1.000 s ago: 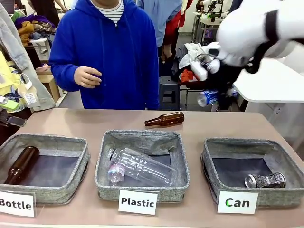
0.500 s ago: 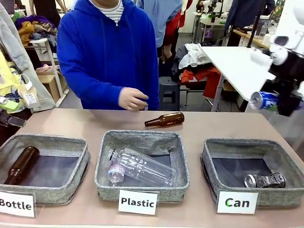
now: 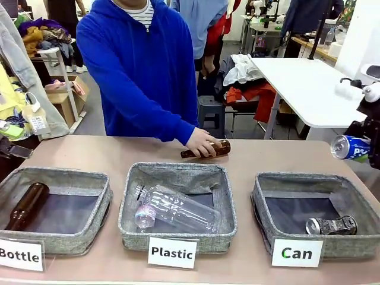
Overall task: Sort the can waste into the basket.
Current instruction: Pick up the can waste from the table and place it in the right Fabric basket.
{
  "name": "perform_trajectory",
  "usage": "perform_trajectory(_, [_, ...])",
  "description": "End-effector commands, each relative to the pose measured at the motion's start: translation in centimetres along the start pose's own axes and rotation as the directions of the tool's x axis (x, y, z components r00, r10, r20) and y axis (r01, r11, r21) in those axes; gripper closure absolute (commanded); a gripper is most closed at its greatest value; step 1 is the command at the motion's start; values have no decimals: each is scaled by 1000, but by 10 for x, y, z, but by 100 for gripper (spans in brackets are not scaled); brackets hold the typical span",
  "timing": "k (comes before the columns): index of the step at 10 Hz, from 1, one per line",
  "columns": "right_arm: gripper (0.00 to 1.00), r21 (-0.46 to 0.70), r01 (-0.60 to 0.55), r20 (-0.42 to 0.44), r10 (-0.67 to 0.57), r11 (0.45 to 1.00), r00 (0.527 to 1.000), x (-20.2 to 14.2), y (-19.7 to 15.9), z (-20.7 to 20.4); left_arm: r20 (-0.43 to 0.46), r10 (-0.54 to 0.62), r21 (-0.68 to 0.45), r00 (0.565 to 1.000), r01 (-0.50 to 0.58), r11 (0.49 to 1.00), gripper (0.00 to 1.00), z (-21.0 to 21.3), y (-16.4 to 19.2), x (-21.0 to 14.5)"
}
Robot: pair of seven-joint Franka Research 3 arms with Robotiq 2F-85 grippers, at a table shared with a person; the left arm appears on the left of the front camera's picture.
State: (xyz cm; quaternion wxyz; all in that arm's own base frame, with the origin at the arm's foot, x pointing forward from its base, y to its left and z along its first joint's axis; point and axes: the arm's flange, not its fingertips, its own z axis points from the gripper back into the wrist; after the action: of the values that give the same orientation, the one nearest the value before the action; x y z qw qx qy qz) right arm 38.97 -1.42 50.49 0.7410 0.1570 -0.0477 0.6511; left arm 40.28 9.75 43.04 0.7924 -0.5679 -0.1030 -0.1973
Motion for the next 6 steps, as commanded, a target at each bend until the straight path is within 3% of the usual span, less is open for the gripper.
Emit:
perform_trajectory(1, [39,-12,26,-7,-26,1000,1000,9,-7,3,0,5,-7,1000,-5,1000,0,1,-2,0])
perform_trajectory(2, [39,-6,29,-7,-29,1000,1000,10,-8,0,0,5,-7,1000,-5,1000,0,1,-2,0])
perform_trajectory(3, [0,-2,30,-5,-30,1000,1000,10,-9,-1,0,5,-7,1000,-5,1000,0,1,-2,0])
perform_trajectory(4, [35,-2,35,-3,-35,999,999,10,-10,-2,0,5,-7,1000,-5,1000,0,1,-2,0])
perform_trajectory(5, [0,-1,38,1,-38,999,999,9,-12,-4,0,5,-7,1000,-5,1000,0,1,-2,0])
perform_trajectory(6, [1,-3,57,3,-57,998,998,10,-13,-4,0,5,-7,1000,-5,1000,0,1,-2,0])
